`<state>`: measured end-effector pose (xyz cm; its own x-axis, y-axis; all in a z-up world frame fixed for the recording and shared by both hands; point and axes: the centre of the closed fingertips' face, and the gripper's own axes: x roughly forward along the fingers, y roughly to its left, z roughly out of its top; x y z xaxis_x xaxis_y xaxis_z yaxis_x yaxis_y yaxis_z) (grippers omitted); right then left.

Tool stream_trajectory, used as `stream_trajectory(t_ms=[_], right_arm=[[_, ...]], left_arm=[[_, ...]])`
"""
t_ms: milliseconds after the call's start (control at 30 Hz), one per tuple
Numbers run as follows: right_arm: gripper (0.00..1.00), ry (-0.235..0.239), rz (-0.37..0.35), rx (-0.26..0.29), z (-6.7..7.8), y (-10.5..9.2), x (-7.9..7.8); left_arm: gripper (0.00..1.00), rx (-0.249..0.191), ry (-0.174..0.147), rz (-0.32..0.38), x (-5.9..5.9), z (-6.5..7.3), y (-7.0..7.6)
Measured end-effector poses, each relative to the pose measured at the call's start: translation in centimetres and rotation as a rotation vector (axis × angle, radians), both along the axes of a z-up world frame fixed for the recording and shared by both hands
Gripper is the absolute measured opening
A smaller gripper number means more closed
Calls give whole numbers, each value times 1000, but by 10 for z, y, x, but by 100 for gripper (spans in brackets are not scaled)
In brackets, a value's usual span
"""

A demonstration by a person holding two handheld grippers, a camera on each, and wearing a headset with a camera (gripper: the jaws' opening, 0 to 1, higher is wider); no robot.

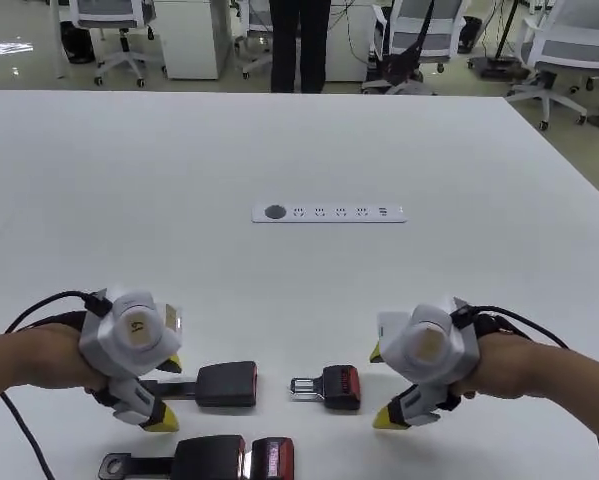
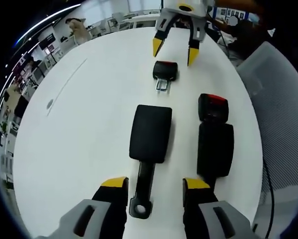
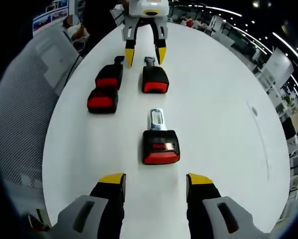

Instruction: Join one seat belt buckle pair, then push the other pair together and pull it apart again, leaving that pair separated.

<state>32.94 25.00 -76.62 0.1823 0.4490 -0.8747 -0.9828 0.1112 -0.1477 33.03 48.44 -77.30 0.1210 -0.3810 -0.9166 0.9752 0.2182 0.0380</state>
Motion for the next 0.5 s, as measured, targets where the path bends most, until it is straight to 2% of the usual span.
stream_trajectory(t_ms=[200, 500], right_arm=[[49, -4, -34, 24, 4, -5, -5], [53, 3, -114, 93, 9, -8, -16]], left_arm=[[45, -35, -14, 35, -6, 5, 6], [47, -92, -34, 110, -15, 11, 20]])
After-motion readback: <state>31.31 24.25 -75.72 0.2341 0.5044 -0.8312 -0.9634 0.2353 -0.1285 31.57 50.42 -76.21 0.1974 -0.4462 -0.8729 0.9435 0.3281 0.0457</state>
